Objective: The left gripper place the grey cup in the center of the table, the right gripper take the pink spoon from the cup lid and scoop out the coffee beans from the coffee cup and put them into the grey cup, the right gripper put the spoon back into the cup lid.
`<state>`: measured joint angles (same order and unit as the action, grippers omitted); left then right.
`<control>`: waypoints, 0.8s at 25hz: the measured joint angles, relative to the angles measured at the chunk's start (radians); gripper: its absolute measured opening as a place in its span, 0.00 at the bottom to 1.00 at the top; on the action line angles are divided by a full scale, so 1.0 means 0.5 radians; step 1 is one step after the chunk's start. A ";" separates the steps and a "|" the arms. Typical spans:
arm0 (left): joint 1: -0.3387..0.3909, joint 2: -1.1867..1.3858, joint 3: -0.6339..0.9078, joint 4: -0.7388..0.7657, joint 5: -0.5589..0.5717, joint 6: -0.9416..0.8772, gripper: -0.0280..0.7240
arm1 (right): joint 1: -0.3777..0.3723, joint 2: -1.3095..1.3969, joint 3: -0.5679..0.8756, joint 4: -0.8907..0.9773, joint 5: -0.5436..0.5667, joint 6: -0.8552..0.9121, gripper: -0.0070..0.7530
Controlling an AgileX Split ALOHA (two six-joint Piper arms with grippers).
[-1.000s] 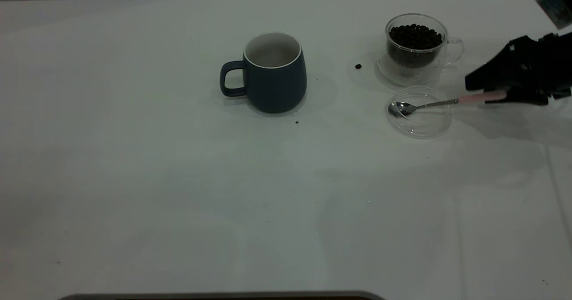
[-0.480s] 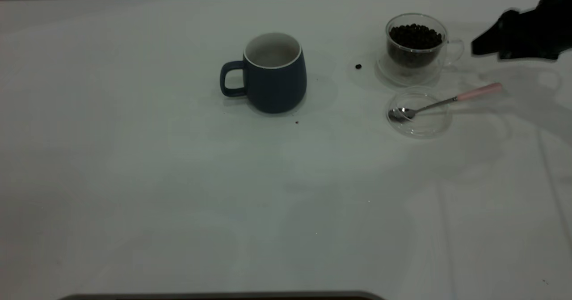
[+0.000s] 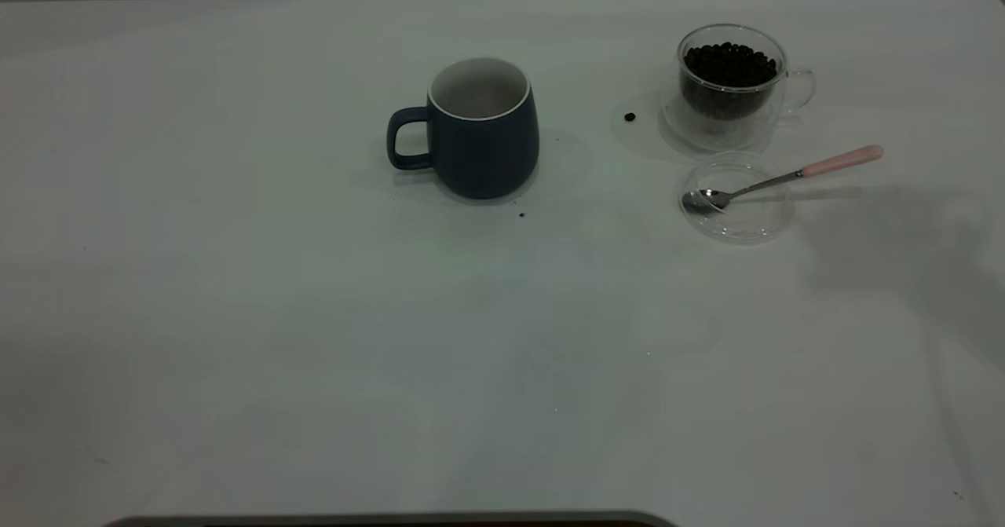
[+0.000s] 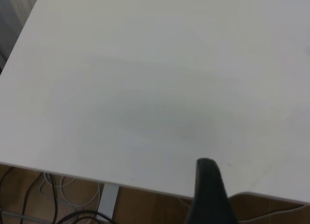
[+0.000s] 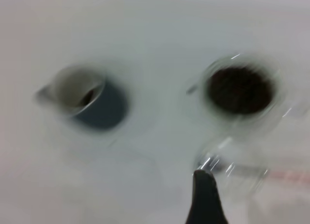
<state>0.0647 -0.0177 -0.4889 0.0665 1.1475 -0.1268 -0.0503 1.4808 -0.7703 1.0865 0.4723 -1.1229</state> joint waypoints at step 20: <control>0.000 0.000 0.000 0.000 0.000 0.004 0.79 | 0.007 -1.993 0.569 -2.270 1.322 2.473 0.77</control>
<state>0.0647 -0.0177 -0.4889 0.0665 1.1475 -0.1247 -0.0469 0.4842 -0.4857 -0.0486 1.1331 0.1137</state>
